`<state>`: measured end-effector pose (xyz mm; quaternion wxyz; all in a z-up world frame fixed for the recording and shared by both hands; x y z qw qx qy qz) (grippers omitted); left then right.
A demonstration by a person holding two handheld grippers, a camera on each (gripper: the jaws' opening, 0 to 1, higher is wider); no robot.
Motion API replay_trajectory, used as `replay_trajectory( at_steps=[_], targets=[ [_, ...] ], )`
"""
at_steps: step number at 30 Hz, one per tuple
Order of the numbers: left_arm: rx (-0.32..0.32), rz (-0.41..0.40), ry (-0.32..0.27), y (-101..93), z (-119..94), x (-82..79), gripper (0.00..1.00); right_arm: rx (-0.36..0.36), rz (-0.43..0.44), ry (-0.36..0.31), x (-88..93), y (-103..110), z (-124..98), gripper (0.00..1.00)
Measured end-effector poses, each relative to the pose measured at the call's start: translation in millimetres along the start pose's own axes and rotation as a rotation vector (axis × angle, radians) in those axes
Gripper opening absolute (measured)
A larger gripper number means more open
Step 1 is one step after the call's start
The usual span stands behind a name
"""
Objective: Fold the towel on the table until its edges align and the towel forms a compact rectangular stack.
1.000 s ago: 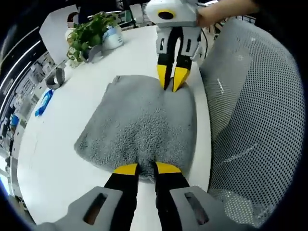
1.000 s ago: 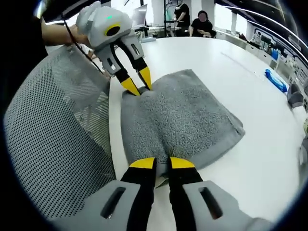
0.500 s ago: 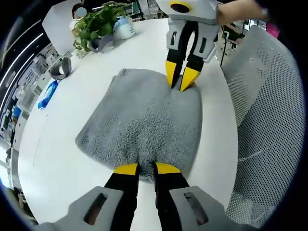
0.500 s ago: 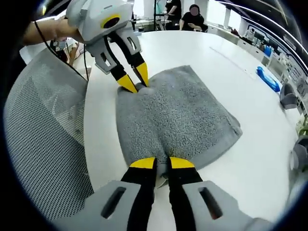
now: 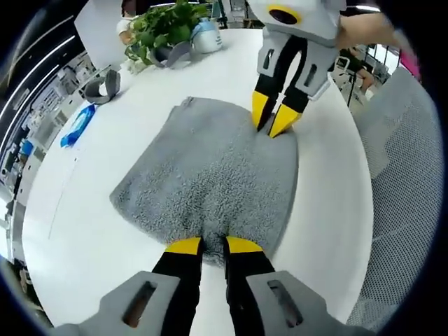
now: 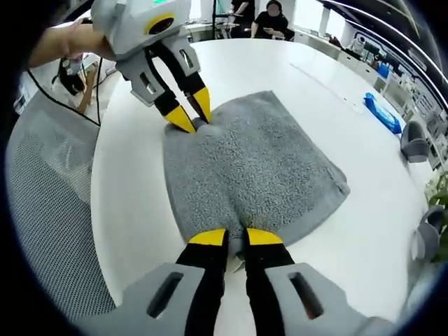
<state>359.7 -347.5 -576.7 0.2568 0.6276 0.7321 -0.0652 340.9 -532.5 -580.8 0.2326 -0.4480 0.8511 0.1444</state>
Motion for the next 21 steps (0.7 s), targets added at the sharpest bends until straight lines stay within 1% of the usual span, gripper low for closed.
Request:
replay_trajectory(
  at_steps=[2,5,7,10,12,13,14,17,19,21],
  targets=[
    [-0.001,-0.004,0.005,5.1,1.3,-0.6,0.12,0.003,0.001,-0.001,-1.9,-4.9,1.1,0.07],
    [-0.010,-0.017,0.004,12.3,3.4,-0.2,0.12,0.010,0.034,-0.024,-5.5,-14.8,3.6,0.07],
    [-0.013,-0.023,0.005,14.9,4.2,-0.5,0.12,0.013,0.043,-0.030,-7.3,-18.5,5.4,0.06],
    [-0.016,-0.020,0.011,17.7,5.3,-1.3,0.12,0.017,0.033,-0.025,-9.3,-18.9,6.3,0.06],
    [-0.019,-0.008,0.014,15.5,4.7,-1.8,0.12,0.017,0.032,-0.025,-8.7,-18.3,5.8,0.07],
    [-0.029,0.027,0.012,13.8,4.2,-2.3,0.12,0.019,0.031,-0.032,-7.6,-17.9,5.3,0.07],
    [-0.035,0.039,0.005,12.5,3.8,-1.9,0.12,0.020,0.029,-0.043,-6.4,-17.7,4.9,0.07],
    [-0.049,0.021,-0.016,12.5,1.6,0.4,0.12,0.010,0.035,-0.092,-2.4,-18.1,2.6,0.07],
    [-0.069,-0.028,-0.061,11.9,-0.1,3.1,0.13,0.013,0.029,-0.115,-0.6,-17.4,0.8,0.07],
    [-0.090,-0.095,-0.116,11.3,-7.6,7.2,0.13,0.015,0.091,-0.164,0.6,-16.4,-4.2,0.08]
  ],
)
Point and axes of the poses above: the point that each gripper's makers call its tool centre point, and the gripper's own axes: z roughly forward along the fingers, y roughly to its left, x roughly out of its underside, the point moved 8 cm from there along -z, roughly backward along the fingers, and after that the axes turned 8 degrees about z, right-handed, at the moved point
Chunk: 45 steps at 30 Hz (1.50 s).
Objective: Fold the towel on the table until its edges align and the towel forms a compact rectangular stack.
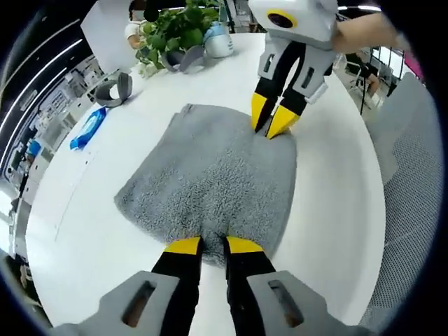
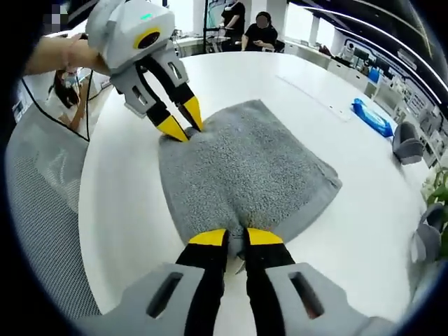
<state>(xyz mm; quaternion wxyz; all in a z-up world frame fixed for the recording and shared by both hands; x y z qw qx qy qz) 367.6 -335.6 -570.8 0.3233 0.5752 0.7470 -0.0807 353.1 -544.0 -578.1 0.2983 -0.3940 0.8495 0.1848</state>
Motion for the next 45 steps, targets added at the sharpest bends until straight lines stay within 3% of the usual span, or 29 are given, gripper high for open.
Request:
replay_trajectory(
  at_steps=[2,4,5,8,13,15,19,24,26,29,31,34,38,40,42,44,45],
  targets=[
    [-0.015,-0.103,-0.095,-3.1,-18.3,-1.3,0.11,0.003,0.062,-0.065,0.7,1.1,-11.1,0.08],
    [-0.049,-0.154,-0.237,-7.8,-44.3,-3.8,0.11,0.007,0.068,-0.117,2.9,6.3,-28.5,0.05],
    [-0.057,-0.151,-0.277,-11.1,-54.6,-3.6,0.11,0.001,0.054,-0.131,4.3,9.4,-35.1,0.03],
    [-0.101,-0.178,-0.338,-26.6,-90.8,5.3,0.16,-0.009,0.070,-0.182,11.6,26.1,-59.8,0.08],
    [-0.156,-0.333,-0.455,-47.7,-132.5,14.0,0.25,0.003,0.124,-0.284,18.5,48.0,-93.6,0.19],
    [-0.182,-0.332,-0.466,-54.8,-144.7,16.4,0.28,0.018,0.147,-0.331,20.1,55.6,-107.0,0.28],
    [-0.224,-0.367,-0.498,-62.3,-159.4,18.0,0.42,0.053,0.163,-0.364,25.2,69.0,-127.8,0.38],
    [-0.304,-0.409,-0.549,-73.8,-171.7,21.3,0.60,0.110,0.169,-0.508,23.6,83.4,-149.6,0.70],
    [-0.348,-0.434,-0.613,-76.5,-177.5,20.1,0.70,0.120,0.158,-0.535,25.9,89.7,-154.9,0.81],
    [-0.447,-0.443,-0.628,-80.7,-183.1,24.4,0.95,0.163,0.142,-0.574,30.0,93.6,-158.8,0.92],
    [-0.485,-0.443,-0.653,-86.7,-187.7,26.5,0.99,0.188,0.139,-0.618,31.6,96.4,-160.1,1.00],
    [-0.475,-0.445,-0.677,-92.2,-193.4,26.7,0.99,0.208,0.122,-0.605,32.1,96.3,-164.3,0.99],
    [-0.504,-0.474,-0.782,-96.7,-200.9,18.8,0.99,0.212,0.134,-0.616,35.1,98.6,-168.2,0.99],
    [-0.512,-0.464,-0.785,-98.9,-203.5,15.2,0.99,0.205,0.142,-0.623,37.7,103.3,-168.8,0.99],
    [-0.563,-0.394,-0.791,-98.9,-205.5,12.5,0.99,0.217,0.111,-0.633,41.9,106.5,-165.8,0.99],
    [-0.588,-0.319,-0.729,-97.2,-202.3,17.5,0.99,0.241,0.079,-0.572,44.9,104.3,-162.5,0.99],
    [-0.589,-0.359,-0.707,-95.9,-201.0,20.3,0.99,0.248,0.079,-0.567,44.6,103.5,-161.8,0.99]
  ],
)
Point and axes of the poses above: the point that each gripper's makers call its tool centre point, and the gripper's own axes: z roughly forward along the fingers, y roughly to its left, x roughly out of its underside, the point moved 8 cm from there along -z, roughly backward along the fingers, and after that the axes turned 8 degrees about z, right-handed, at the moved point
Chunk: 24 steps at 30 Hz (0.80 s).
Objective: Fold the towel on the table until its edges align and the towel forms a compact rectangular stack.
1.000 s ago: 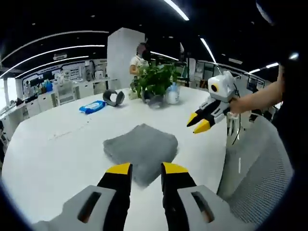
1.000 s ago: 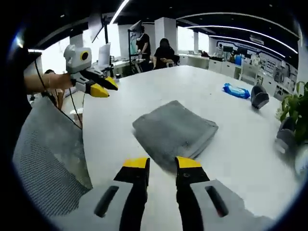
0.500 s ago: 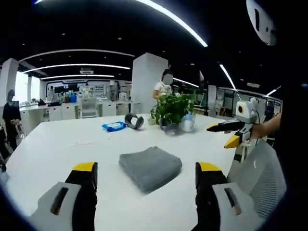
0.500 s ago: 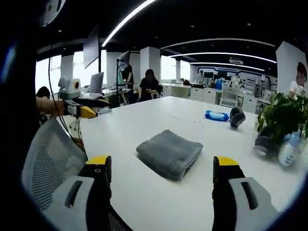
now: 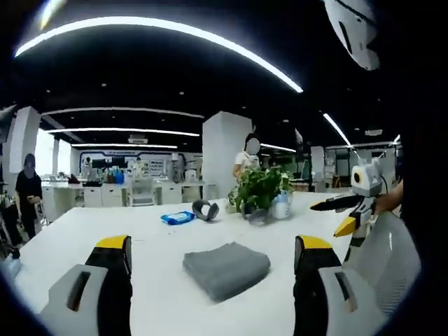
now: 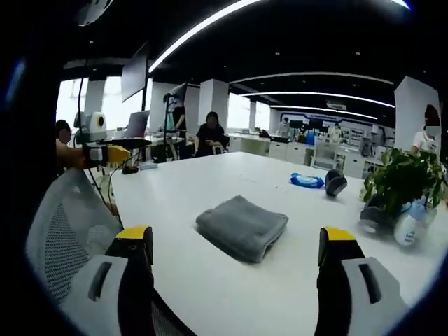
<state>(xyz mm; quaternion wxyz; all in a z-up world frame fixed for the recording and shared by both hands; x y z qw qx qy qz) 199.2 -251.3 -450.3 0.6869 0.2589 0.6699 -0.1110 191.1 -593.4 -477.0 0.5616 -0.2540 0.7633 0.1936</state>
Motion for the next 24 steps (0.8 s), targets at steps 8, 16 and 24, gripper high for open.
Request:
replay_trajectory(
  at_steps=[8,16,24],
  targets=[
    [0.052,0.065,0.047,-7.7,2.0,4.4,0.99,-0.007,-0.087,0.016,2.3,5.5,0.3,0.96],
    [0.058,0.057,0.091,-5.9,0.6,11.7,0.99,-0.005,-0.111,0.030,3.6,8.1,0.6,0.94],
    [0.090,0.060,0.176,-5.5,2.6,24.2,0.98,-0.018,-0.087,0.040,7.0,6.9,1.1,0.92]
  ],
)
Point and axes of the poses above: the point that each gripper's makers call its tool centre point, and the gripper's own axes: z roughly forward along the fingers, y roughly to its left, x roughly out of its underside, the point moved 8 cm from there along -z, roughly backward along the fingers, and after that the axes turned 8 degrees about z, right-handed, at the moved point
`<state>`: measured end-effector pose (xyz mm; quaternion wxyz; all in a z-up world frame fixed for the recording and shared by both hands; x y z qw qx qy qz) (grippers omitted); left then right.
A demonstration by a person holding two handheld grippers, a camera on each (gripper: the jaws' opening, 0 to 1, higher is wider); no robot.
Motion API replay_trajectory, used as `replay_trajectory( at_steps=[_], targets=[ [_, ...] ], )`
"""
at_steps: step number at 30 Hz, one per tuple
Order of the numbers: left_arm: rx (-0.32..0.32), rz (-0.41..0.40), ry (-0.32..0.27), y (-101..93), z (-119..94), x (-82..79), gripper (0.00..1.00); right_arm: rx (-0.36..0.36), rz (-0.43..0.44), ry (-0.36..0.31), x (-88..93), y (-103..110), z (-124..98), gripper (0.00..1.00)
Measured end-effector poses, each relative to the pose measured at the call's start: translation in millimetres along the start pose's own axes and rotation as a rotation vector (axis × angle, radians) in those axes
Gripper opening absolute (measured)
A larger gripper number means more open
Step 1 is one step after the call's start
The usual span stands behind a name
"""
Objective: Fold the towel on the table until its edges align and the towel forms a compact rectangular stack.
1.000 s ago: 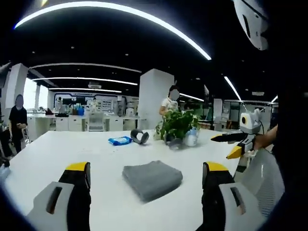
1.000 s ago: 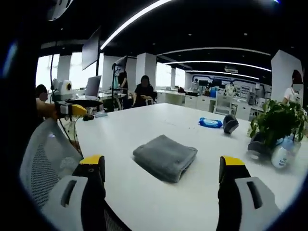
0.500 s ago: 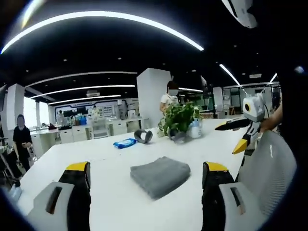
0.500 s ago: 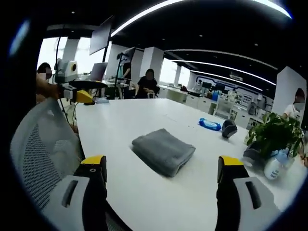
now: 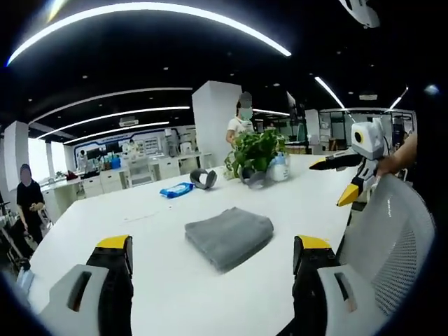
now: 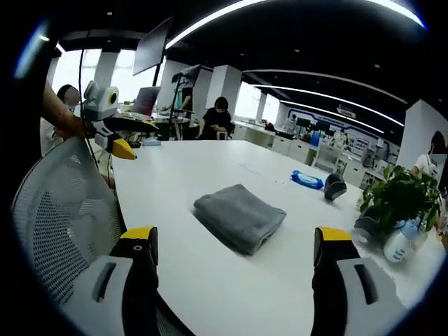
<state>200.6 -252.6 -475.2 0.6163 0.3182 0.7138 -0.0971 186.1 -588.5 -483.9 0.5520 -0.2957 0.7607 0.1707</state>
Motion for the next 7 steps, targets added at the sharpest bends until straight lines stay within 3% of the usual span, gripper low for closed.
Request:
replay_trajectory(
  at_steps=[3,7],
  targets=[
    [0.008,0.003,0.031,-4.5,0.1,1.5,0.98,-0.016,-0.003,0.012,2.1,1.2,0.9,0.91],
    [0.034,-0.025,0.029,-7.1,-0.4,2.8,0.98,-0.016,-0.056,0.011,0.3,4.4,0.2,0.88]
  ],
)
Point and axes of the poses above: the point that each gripper's makers call its tool centre point, and the gripper's own axes: z roughly forward along the fingers, y roughly to its left, x roughly out of its underside, the point moved 8 cm from there along -z, roughly backward along the fingers, and after that the axes turned 8 degrees about z, right-handed, at the moved point
